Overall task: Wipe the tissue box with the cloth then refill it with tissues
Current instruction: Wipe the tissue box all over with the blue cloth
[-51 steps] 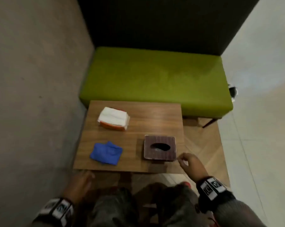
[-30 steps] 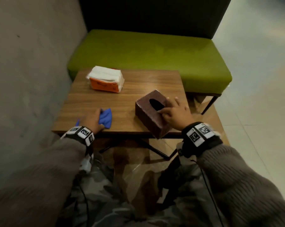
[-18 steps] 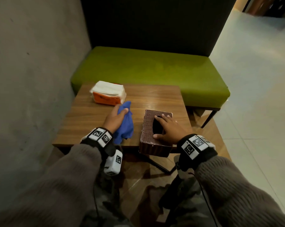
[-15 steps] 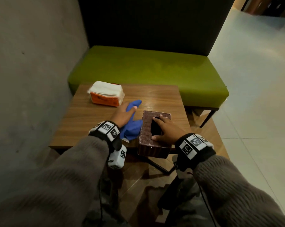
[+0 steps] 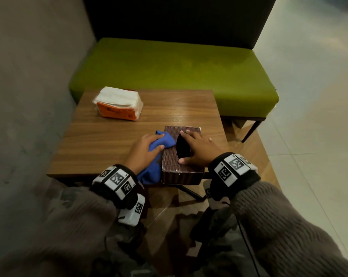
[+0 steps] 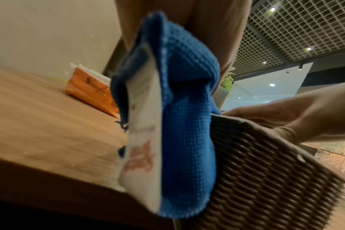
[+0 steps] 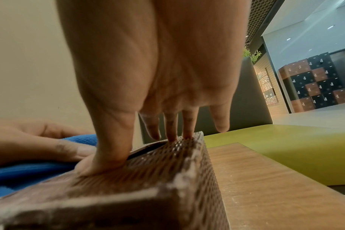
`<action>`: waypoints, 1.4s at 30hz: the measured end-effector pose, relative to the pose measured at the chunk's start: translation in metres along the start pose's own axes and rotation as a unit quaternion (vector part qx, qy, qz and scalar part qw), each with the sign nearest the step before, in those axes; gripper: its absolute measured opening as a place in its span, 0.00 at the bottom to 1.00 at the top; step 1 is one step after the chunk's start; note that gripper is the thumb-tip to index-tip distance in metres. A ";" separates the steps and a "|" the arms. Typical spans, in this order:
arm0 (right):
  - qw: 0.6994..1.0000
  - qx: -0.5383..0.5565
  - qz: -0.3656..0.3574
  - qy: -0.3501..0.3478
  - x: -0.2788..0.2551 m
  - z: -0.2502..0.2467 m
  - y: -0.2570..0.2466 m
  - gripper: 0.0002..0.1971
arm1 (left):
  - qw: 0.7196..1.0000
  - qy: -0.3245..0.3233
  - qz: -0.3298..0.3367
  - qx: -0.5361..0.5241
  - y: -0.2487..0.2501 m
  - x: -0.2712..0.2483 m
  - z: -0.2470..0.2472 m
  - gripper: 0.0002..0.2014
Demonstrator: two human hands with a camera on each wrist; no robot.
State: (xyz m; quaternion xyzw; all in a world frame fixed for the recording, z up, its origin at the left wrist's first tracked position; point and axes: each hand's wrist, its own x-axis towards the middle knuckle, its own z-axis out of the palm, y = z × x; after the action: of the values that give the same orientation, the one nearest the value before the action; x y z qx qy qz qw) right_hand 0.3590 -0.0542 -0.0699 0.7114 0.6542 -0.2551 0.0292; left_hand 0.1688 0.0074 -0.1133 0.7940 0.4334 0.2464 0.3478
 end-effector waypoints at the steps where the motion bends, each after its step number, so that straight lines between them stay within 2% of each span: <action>1: 1.000 -0.001 -0.001 -0.002 0.000 0.000 0.000 0.50 | 1.000 -0.003 -0.002 -0.010 0.000 0.006 -0.002 0.17; 5: 1.000 -0.017 -0.001 -0.002 -0.003 0.000 -0.002 0.47 | 0.998 -0.049 -0.025 -0.006 0.000 0.043 -0.004 0.20; 7: 1.000 -0.016 0.004 0.000 -0.004 -0.002 -0.002 0.46 | 0.998 -0.047 -0.031 0.003 0.003 0.048 -0.002 0.20; 11: 1.000 -0.007 0.010 -0.010 -0.001 -0.003 -0.004 0.46 | 0.999 -0.020 -0.010 0.026 0.008 0.006 -0.002 0.18; 13: 1.000 -0.021 0.007 -0.011 0.000 -0.003 -0.006 0.46 | 0.999 -0.027 0.000 0.024 0.005 -0.013 -0.004 0.17; 21: 1.000 -0.027 0.011 0.001 -0.003 -0.001 -0.007 0.43 | 0.999 -0.041 -0.010 0.007 0.006 0.015 -0.004 0.16; 28: 0.999 -0.041 0.015 -0.005 -0.002 -0.004 -0.010 0.43 | 0.997 -0.048 0.032 0.059 0.009 -0.053 -0.012 0.16; 36: 0.999 -0.037 0.027 0.021 -0.004 0.001 -0.011 0.42 | 0.997 -0.020 -0.014 0.068 0.024 -0.017 -0.008 0.17; 39: 0.998 -0.046 0.025 0.027 -0.004 0.003 -0.011 0.41 | 0.998 -0.018 -0.010 0.059 0.022 -0.040 -0.009 0.16; 42: 0.998 -0.050 0.024 0.029 -0.003 0.004 -0.010 0.41 | 1.000 0.013 -0.026 0.001 0.015 -0.072 -0.004 0.17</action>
State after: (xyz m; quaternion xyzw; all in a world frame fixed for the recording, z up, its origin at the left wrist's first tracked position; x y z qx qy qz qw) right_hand 0.3480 -0.0571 -0.0691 0.7320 0.6490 -0.2008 0.0518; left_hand 0.1375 -0.0587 -0.1053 0.7796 0.4587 0.2467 0.3479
